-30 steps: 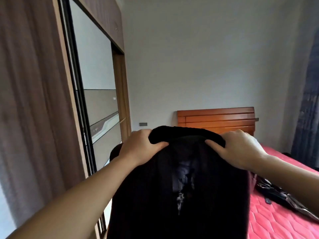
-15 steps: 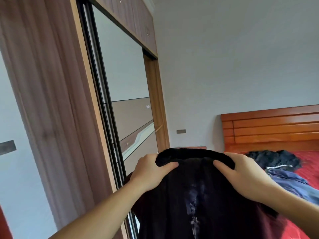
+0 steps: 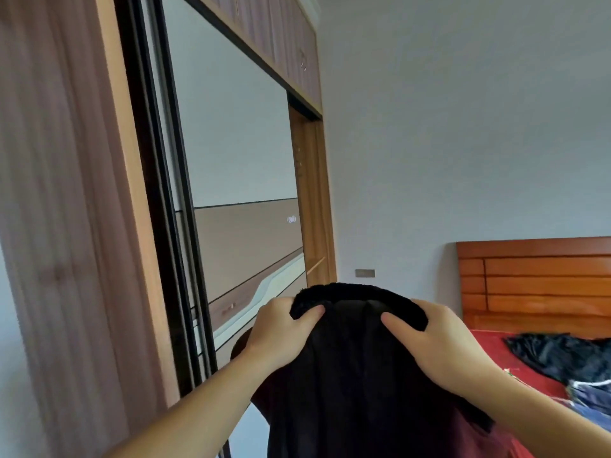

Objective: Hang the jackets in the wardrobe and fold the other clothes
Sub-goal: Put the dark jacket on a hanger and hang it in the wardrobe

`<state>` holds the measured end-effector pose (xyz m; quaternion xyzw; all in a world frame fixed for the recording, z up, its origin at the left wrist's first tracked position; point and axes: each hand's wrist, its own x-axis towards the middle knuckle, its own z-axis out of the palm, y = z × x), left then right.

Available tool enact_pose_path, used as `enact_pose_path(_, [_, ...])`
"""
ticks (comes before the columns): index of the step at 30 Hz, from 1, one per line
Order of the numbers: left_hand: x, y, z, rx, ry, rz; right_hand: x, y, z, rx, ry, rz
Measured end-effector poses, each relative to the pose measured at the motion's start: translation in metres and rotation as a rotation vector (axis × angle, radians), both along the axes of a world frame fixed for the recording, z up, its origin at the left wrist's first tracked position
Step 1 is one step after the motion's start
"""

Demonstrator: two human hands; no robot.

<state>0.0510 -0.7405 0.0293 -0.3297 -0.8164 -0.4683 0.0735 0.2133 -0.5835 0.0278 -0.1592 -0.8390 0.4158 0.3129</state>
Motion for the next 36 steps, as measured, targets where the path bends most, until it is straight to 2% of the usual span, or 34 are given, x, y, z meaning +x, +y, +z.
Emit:
enact_pose_path(13, [-0.215, 0.171, -0.006, 0.072, -0.014, -0.027, -0.213, 0.186, 0.003, -0.02, -0.093, 0.01])
enact_pose_path(22, [-0.307, 0.295, 0.024, 0.077, 0.048, -0.005, -0.322, 0.323, 0.021, 0.007, -0.012, 0.002])
enact_pose_path(30, [-0.395, 0.423, 0.065, 0.022, 0.142, 0.104, -0.434, 0.465, 0.054, 0.033, 0.102, 0.102])
enact_pose_path(36, [-0.458, 0.491, 0.075, 0.042, 0.188, 0.155, -0.519, 0.536, 0.065, 0.063, 0.178, 0.131])
